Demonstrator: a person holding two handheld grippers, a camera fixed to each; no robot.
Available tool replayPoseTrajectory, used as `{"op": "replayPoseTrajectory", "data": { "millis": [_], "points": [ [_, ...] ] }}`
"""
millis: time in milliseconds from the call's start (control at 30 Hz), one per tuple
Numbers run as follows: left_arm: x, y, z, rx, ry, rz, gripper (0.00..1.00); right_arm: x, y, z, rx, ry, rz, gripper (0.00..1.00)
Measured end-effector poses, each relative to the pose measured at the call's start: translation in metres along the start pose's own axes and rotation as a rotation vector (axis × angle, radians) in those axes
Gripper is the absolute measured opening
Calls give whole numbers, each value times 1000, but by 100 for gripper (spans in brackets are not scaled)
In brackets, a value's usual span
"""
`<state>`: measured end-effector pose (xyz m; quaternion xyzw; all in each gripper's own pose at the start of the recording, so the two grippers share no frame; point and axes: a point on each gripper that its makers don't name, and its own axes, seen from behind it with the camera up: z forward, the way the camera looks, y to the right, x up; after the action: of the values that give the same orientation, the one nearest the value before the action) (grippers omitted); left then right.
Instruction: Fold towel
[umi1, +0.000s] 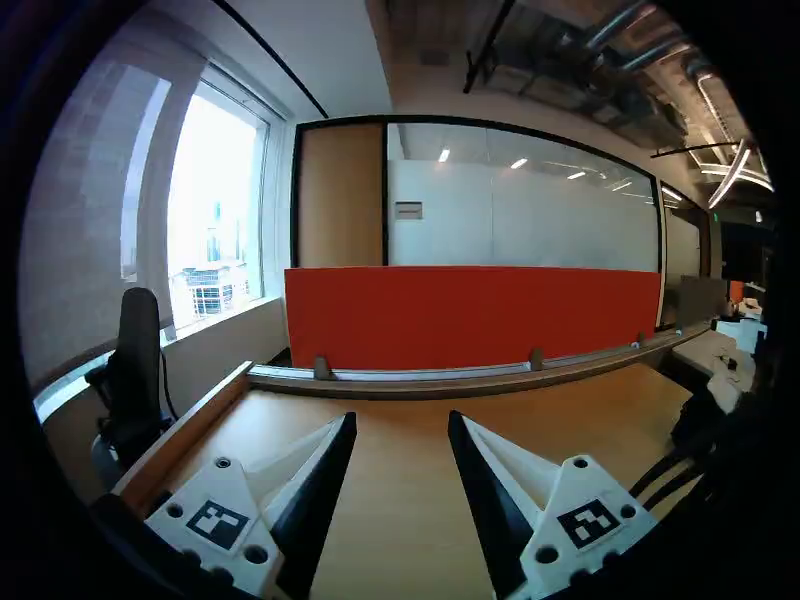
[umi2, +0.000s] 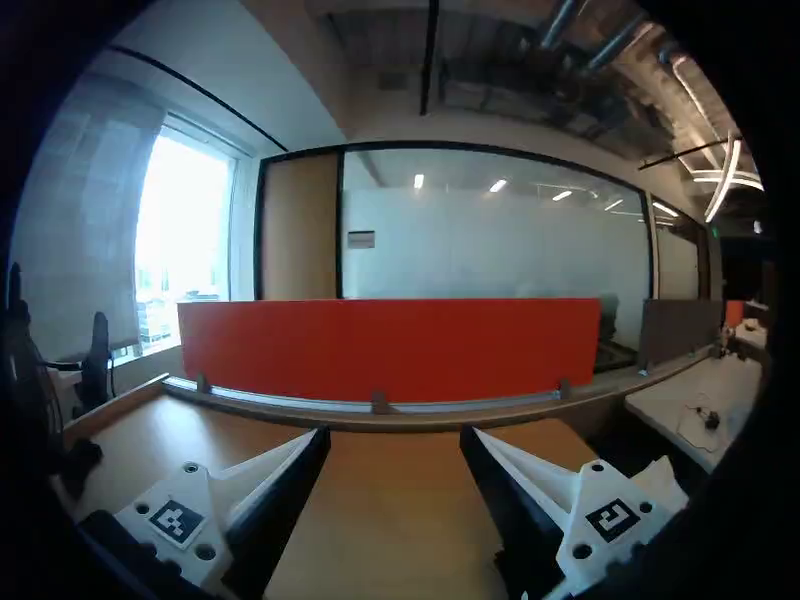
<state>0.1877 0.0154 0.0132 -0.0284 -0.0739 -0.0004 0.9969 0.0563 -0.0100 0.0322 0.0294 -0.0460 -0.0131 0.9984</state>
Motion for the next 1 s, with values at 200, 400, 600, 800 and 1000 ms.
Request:
{"op": "replayPoseTrajectory", "data": {
  "millis": [200,400,600,800,1000],
  "points": [
    [6,-1,-1,-6,21,-1,67,1,-7,0,6,-6,-5,100],
    [15,-1,-1,-16,56,-13,67,8,-10,-2,4,-5,10,100],
    [16,2,-1,-34,85,-3,67,11,-11,-4,-5,-5,3,100],
    [13,5,-1,-43,113,-3,67,15,-20,-7,-2,-9,-5,100],
    [8,2,-3,-26,136,-10,67,12,-32,-8,9,-21,-26,100]
  ]
}}
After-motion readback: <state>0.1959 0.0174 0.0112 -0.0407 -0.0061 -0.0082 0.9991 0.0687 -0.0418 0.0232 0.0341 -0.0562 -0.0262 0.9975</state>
